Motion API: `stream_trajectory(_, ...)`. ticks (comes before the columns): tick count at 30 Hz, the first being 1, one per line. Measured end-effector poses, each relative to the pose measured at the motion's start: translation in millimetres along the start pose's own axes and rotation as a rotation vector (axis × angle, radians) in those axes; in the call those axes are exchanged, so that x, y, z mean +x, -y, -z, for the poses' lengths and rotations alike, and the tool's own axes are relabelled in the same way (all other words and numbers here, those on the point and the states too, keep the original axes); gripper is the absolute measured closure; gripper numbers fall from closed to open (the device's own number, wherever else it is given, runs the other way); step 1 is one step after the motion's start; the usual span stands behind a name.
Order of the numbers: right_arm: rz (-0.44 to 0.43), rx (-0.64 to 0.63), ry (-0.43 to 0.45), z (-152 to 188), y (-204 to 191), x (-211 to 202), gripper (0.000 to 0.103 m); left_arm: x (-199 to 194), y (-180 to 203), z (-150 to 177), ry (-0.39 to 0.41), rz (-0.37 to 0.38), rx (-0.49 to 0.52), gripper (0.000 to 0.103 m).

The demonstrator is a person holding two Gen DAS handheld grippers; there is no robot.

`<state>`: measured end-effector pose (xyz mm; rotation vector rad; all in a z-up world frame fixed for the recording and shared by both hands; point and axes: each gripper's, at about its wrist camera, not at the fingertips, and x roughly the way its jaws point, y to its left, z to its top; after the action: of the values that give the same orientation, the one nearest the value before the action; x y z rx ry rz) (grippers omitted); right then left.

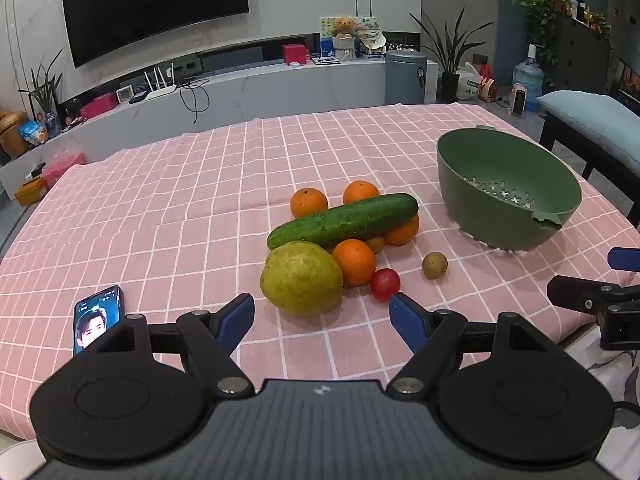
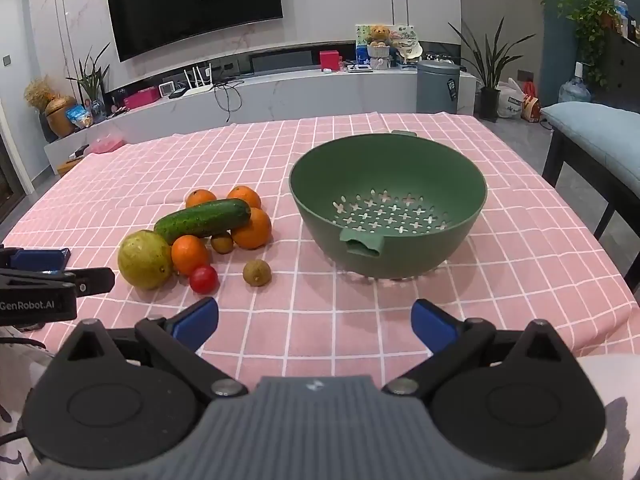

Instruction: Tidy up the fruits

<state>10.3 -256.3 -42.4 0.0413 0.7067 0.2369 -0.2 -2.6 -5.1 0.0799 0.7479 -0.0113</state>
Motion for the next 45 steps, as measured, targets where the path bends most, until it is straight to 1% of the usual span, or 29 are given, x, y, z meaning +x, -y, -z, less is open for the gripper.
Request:
stream_trajectory(9, 0.013, -0.014, 0.002, 0.3, -3.6, 0.6, 0.004, -0.9, -0.4, -0.4, 0.001, 0.011, -0.008, 0.013)
stream_trajectory(30, 0.029, -0.039, 0.027, 2.0, -8.8, -3.0, 0.004, -9.7, -3.6, 0.3, 0.054, 0.022, -0.022, 0.013)
stream_trajectory(45, 0.035, -0.072, 0.031, 3.5, -13.9, -4.2, 0.004, -11.4, -3.0, 0.7, 0.059, 0.021, -0.019, 0.013)
